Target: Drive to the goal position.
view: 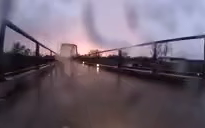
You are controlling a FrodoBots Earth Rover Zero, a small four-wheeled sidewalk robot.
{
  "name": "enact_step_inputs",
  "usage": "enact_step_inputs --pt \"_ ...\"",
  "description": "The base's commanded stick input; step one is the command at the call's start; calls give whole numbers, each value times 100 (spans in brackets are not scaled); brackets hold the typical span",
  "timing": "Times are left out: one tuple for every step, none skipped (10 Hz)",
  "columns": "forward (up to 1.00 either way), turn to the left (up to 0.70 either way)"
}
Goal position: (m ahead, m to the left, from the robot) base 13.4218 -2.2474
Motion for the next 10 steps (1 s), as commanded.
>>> enact_step_inputs --pt "70 35" --pt "70 35" --pt "70 35" --pt "70 35" --pt "70 35" --pt "70 35" --pt "70 35" --pt "70 35" --pt "70 35" --pt "70 35"
